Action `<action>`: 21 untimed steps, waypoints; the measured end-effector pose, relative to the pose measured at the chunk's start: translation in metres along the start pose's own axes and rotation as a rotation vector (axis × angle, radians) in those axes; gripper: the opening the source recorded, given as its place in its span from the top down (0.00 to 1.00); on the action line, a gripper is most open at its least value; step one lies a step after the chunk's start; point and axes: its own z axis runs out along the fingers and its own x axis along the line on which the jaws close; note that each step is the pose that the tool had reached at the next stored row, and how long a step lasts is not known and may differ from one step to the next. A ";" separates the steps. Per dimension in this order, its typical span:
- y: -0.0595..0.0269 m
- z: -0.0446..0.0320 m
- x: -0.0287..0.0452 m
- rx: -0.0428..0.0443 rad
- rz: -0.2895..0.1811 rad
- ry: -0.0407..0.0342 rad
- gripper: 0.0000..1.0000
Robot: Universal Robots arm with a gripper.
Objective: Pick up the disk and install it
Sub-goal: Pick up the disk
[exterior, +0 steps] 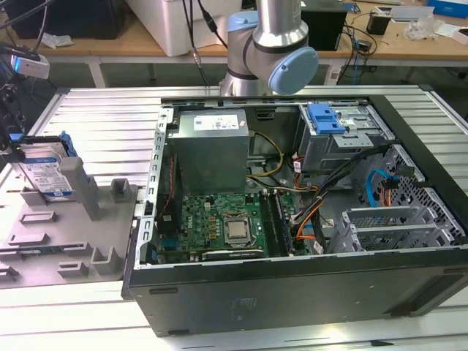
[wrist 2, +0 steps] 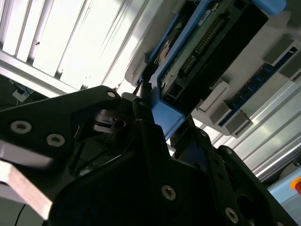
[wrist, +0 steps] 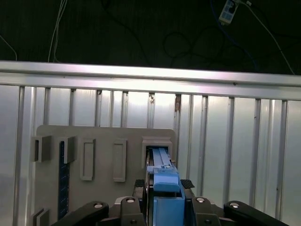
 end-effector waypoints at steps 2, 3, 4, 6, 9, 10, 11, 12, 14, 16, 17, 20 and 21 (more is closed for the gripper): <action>0.0000 0.0001 0.0000 0.0000 0.000 0.0000 0.59; 0.0000 0.0002 0.0000 0.0000 0.000 0.0000 0.59; 0.0000 0.0003 0.0000 0.0000 0.000 0.0000 0.59; 0.0000 0.0005 0.0000 0.0000 0.000 0.0000 0.59; 0.0000 0.0012 0.0000 0.0001 0.000 0.0000 0.59; 0.0000 0.0016 -0.0001 0.0000 0.000 0.0000 0.59; 0.0000 0.0019 0.0000 -0.0001 0.000 0.0000 0.59; 0.0000 0.0020 -0.0001 -0.0002 0.000 0.0001 0.59; 0.0000 0.0022 -0.0001 0.0000 0.000 0.0000 0.59; 0.0000 0.0022 -0.0001 0.0000 0.000 0.0000 0.59; 0.0000 0.0022 -0.0001 0.0000 0.000 0.0000 0.59; 0.0000 0.0023 -0.0001 0.0000 0.000 0.0000 0.63; 0.0000 0.0023 -0.0001 0.0000 0.000 0.0000 0.63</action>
